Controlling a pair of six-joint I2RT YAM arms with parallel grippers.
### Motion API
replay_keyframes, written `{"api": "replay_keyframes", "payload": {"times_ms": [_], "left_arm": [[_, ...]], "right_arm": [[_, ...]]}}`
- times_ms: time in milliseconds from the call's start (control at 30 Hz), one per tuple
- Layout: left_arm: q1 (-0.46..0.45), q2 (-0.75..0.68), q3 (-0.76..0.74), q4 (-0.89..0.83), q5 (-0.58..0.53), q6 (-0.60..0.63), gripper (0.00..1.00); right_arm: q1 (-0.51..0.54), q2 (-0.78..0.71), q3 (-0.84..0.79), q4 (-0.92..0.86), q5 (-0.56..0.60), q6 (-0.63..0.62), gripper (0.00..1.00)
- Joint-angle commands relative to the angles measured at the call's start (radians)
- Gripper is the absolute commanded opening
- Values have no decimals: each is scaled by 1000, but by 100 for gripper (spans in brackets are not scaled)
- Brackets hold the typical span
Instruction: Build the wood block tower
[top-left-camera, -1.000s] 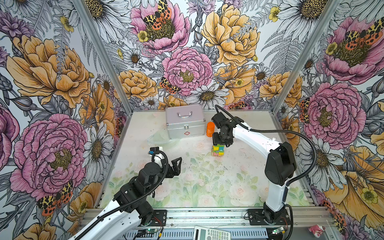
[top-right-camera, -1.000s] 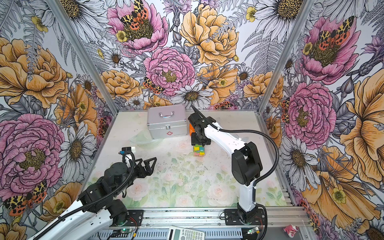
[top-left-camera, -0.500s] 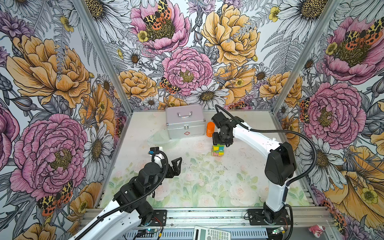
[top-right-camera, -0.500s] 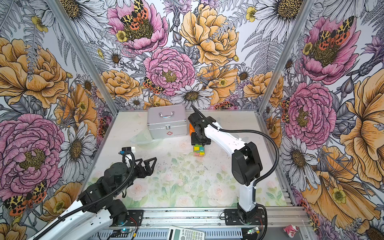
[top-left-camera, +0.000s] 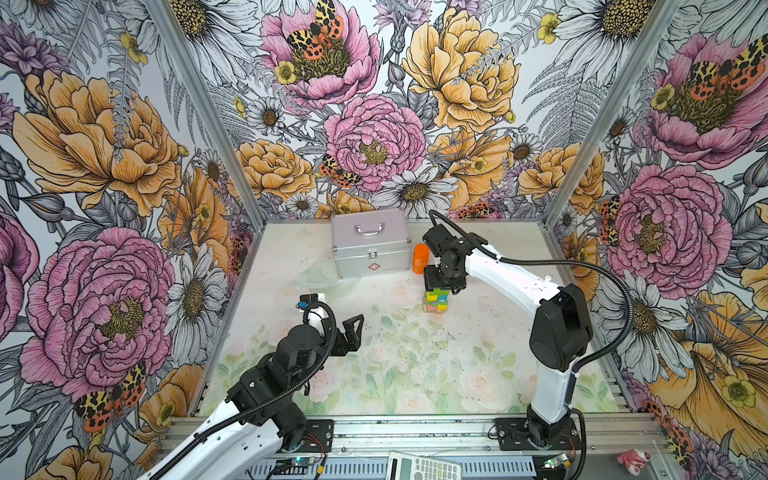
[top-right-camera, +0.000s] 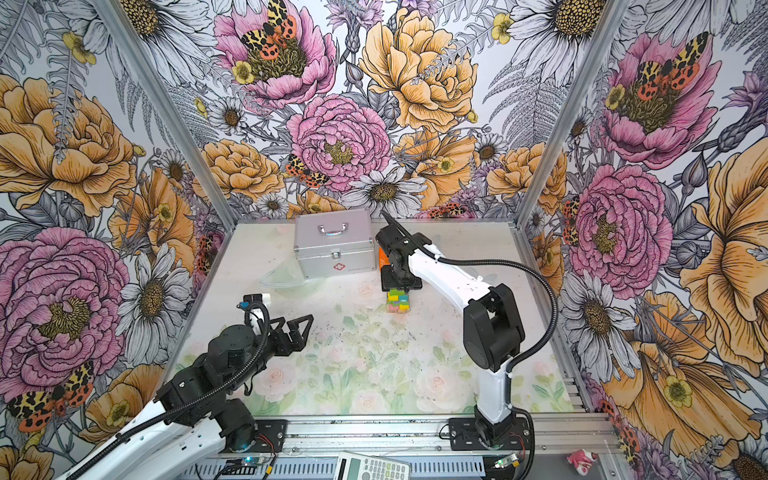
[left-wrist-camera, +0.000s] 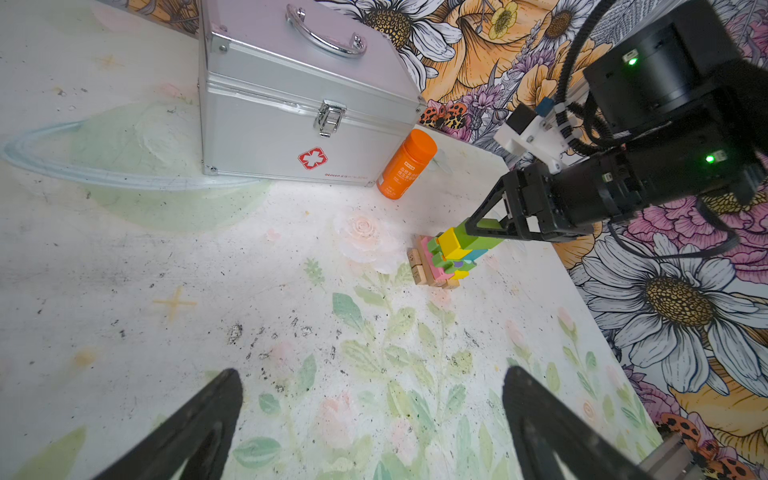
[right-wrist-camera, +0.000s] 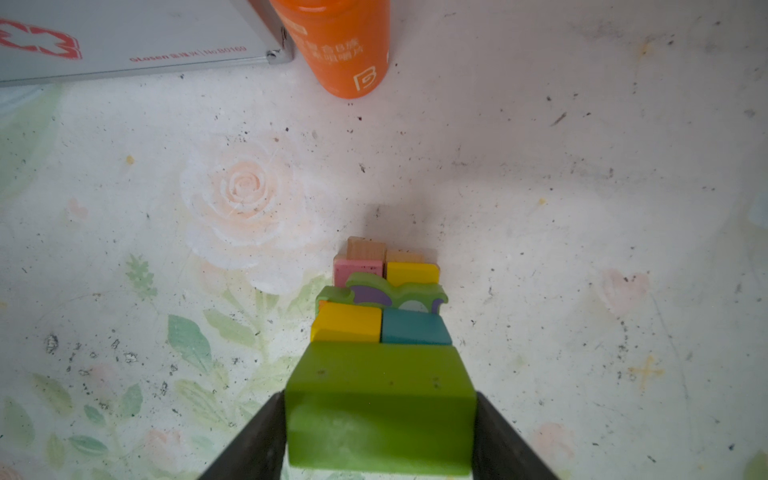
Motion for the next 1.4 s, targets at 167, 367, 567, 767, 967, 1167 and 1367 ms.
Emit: {"api": "replay_keyframes", "payload": {"times_ms": [167, 367, 567, 767, 967, 1167, 1367], "left_arm": [[10, -18, -19, 19, 12, 11, 99], [9, -19, -16, 17, 6, 12, 99], [13, -19, -8, 17, 0, 11, 99], [17, 10, 24, 4, -50, 14, 99], [16, 94, 74, 5, -85, 17, 99], [18, 192, 112, 74, -169, 75, 99], [61, 286, 124, 191, -299, 231, 99]], "right_arm": [[9, 14, 42, -3, 4, -10, 74], [8, -8, 69, -6, 13, -19, 79], [2, -51, 106, -29, 39, -41, 81], [-40, -175, 89, -32, 76, -90, 95], [-155, -352, -19, 3, 105, -142, 100], [-309, -536, -228, 123, 207, -120, 100], [-451, -664, -507, 346, 254, -147, 100]]}}
